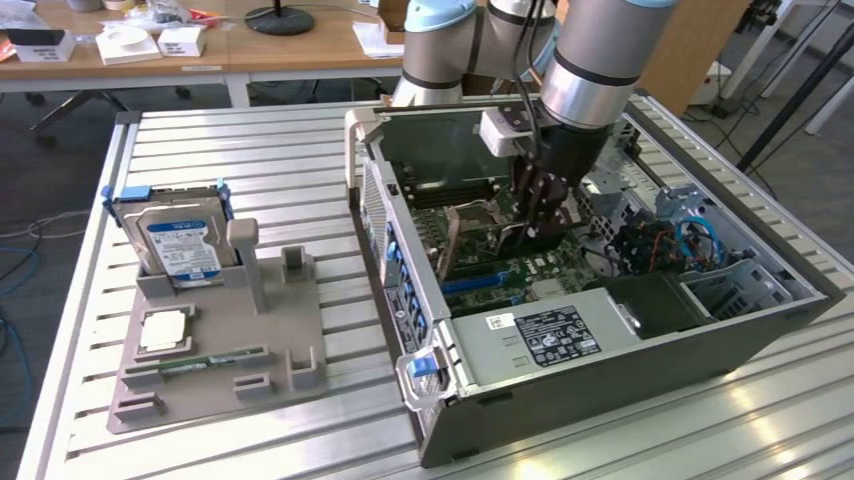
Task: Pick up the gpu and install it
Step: 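Insert the gpu into the slot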
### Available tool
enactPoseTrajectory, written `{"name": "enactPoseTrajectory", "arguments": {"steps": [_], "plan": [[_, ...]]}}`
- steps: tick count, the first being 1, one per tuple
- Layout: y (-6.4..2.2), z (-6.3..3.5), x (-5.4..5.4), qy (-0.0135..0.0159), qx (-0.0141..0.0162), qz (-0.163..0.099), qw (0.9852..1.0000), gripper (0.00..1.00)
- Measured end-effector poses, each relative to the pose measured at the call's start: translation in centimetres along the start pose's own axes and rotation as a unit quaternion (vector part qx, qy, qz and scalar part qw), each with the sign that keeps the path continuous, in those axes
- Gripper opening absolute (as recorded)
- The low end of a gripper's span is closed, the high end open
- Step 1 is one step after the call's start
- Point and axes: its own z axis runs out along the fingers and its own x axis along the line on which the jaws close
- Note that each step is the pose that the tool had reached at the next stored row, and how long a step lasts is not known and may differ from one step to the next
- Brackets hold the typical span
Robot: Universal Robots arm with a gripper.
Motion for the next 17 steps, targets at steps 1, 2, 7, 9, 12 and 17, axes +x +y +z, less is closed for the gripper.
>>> {"name": "enactPoseTrajectory", "arguments": {"steps": [1,2,7,9,12,17], "plan": [[0.12,0.0,0.0,0.0,0.0002,0.0,1.0,0.26],[0.23,0.0,0.0,0.0,0.0004,0.0,1.0,0.26],[0.29,0.06,0.0,0.0,0.0004,0.0,1.0,0.26],[0.3,0.28,0.01,0.0,0.0004,0.0,1.0,0.26],[0.3,0.47,0.02,0.0001,0.0004,0.0,1.0,0.26],[0.74,0.5,0.0,-0.0001,0.0013,0.0,1.0,0.26]]}}
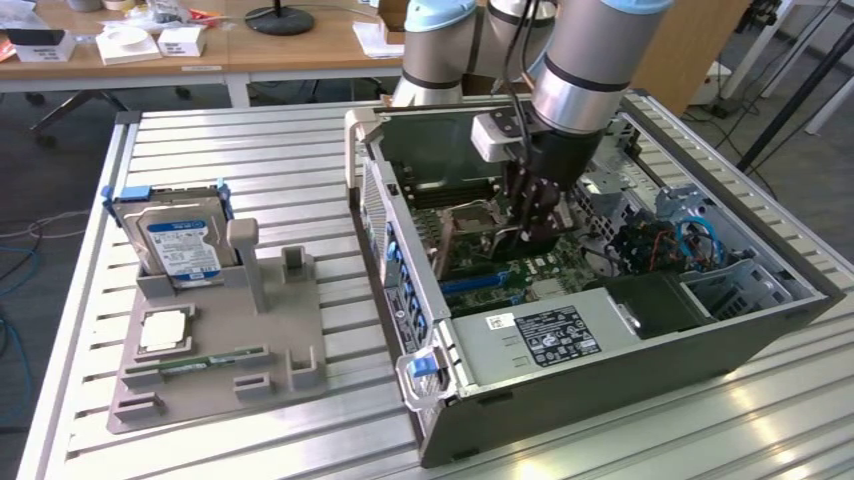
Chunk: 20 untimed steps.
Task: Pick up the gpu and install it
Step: 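Insert the gpu into the slot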
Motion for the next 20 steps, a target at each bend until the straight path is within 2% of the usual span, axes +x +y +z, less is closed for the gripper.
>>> {"name": "enactPoseTrajectory", "arguments": {"steps": [6,14,20], "plan": [[0.19,0.05,0.01,0.0,0.0002,0.0,1.0,0.26],[0.38,0.93,0.04,0.0004,0.0004,0.0,1.0,0.26],[0.7,0.97,0.02,0.0005,0.0005,0.0,1.0,0.26]]}}
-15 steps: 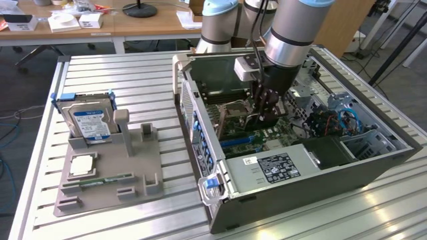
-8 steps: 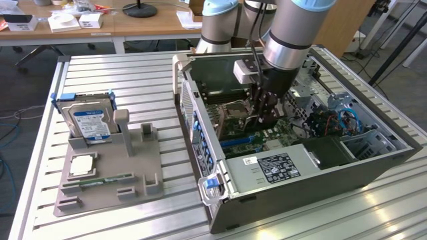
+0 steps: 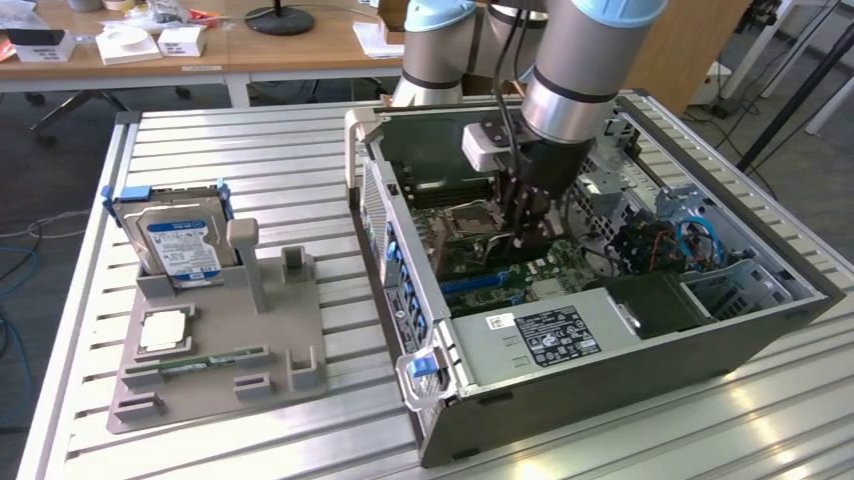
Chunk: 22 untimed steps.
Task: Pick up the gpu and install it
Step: 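Insert the gpu into the slot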
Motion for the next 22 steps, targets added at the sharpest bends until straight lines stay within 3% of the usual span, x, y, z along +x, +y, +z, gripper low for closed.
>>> {"name": "enactPoseTrajectory", "arguments": {"steps": [6,16,22], "plan": [[0.72,0.03,0.0,0.0001,0.0005,0.0,1.0,0.26],[0.94,0.54,0.0,0.001,0.0006,0.0,1.0,0.26],[1.54,0.57,0.0,0.0009,0.0008,0.0,1.0,0.26]]}}
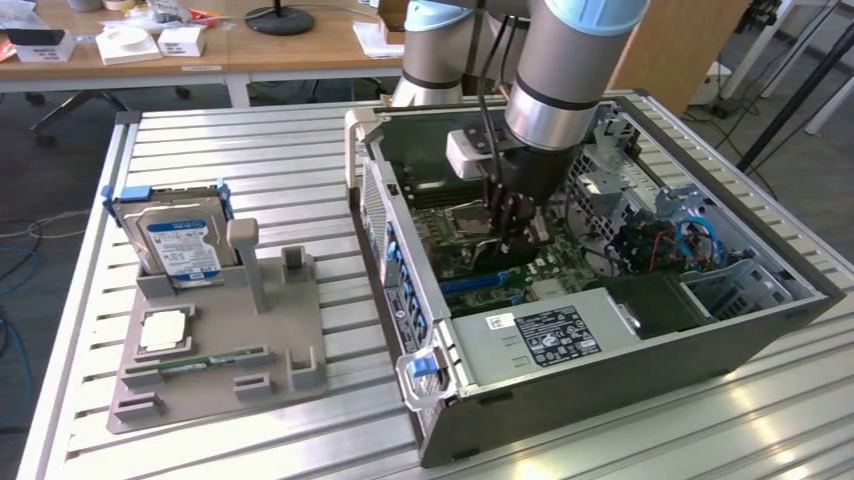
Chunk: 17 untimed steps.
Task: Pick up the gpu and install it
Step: 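Insert the gpu into the slot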
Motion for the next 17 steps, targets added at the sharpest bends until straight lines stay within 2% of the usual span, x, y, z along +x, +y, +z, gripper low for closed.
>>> {"name": "enactPoseTrajectory", "arguments": {"steps": [17], "plan": [[0.29,0.25,0.0,0.0,0.0002,0.0,1.0,0.26]]}}
